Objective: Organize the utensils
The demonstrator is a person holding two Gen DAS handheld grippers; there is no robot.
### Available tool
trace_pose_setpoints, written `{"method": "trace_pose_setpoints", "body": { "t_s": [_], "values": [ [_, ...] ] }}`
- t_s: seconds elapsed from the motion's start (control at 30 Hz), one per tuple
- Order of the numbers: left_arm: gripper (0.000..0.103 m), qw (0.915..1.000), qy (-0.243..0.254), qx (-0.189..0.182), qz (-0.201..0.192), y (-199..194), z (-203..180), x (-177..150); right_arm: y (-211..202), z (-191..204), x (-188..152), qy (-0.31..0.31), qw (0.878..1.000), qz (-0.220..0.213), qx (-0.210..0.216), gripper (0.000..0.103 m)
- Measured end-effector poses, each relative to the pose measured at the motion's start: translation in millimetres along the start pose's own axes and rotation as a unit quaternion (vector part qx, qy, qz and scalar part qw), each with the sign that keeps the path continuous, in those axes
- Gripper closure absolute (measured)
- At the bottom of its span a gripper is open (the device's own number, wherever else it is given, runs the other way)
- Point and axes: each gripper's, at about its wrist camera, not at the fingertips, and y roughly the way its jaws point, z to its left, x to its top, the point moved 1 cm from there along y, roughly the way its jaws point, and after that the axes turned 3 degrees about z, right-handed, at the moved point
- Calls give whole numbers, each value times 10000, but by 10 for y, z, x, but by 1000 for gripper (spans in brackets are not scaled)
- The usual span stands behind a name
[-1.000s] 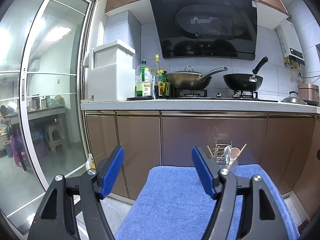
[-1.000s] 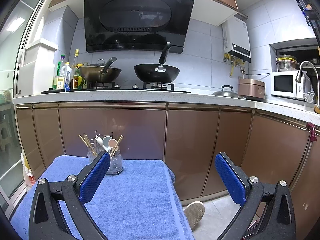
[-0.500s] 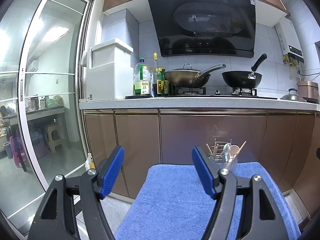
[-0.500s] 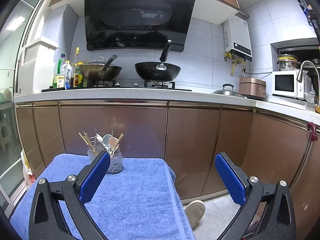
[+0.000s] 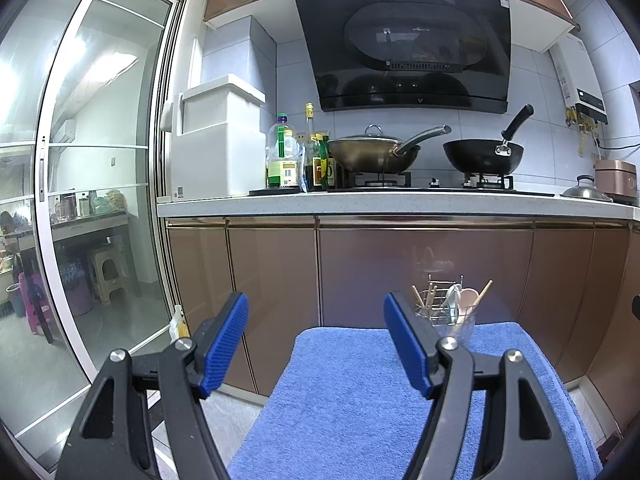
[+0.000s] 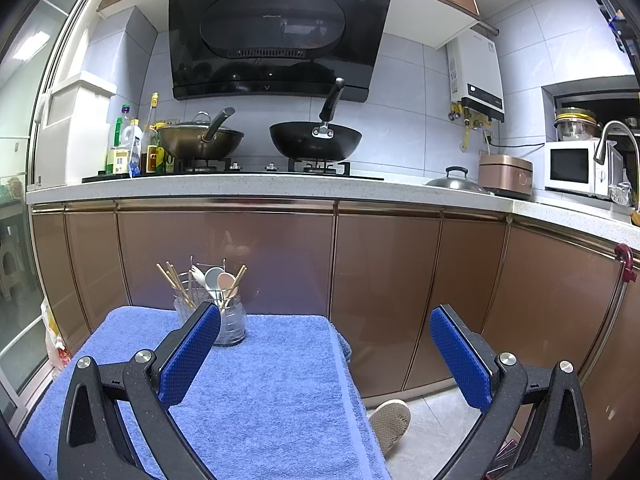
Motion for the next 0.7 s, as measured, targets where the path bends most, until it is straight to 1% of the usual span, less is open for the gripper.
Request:
{"method": "trace_pose_setpoints", "body": {
  "t_s": [0.7],
  "values": [
    [34,10000,-19,27,10,16,19,-16,9,20,-47,-35,10000,38,-6,0]
  ]
}}
